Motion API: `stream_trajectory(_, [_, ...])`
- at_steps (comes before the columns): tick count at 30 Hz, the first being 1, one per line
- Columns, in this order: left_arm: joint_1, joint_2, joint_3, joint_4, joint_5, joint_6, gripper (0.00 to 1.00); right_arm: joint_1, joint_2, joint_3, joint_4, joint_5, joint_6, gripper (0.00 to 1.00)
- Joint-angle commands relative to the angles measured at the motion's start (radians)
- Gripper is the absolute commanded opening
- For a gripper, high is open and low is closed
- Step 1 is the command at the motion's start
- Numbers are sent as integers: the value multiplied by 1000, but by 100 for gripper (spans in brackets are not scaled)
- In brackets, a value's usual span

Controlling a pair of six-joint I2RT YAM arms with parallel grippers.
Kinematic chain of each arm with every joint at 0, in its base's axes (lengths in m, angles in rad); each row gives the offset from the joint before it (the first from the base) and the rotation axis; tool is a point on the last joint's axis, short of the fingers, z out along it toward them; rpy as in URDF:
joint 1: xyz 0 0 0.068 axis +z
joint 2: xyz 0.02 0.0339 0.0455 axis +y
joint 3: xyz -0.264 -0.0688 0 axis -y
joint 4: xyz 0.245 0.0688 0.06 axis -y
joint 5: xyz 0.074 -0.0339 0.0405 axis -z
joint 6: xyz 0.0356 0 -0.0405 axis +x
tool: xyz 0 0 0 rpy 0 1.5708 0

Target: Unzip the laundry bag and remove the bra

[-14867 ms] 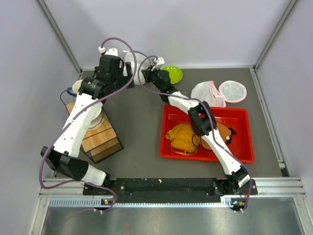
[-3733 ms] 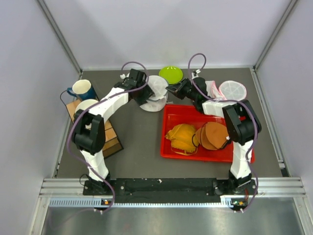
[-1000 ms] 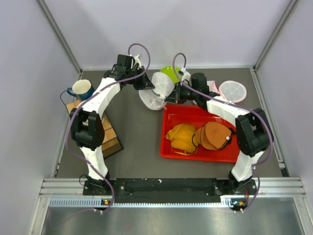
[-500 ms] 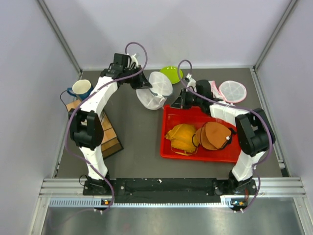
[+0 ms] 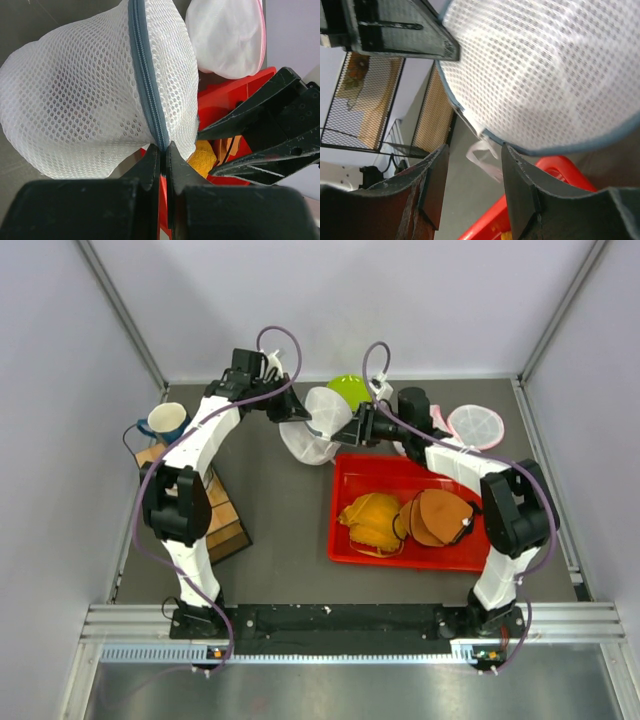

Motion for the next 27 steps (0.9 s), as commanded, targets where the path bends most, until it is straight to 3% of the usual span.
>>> stream_trajectory(1, [4,-78,25,55,38,1,0,30,43,64,92,-57,45,47])
stream_trajectory(12, [4,-82,16,59,41,4,0,43,22,23,60,1,10,47])
stream_trajectory(19, [4,-79,11,65,47,-1,0,44,40,-11,139,-15,77,46])
stream_trajectory(27, [2,-84,-7,67,55,4,0,44,27,-13,159,1,88,36])
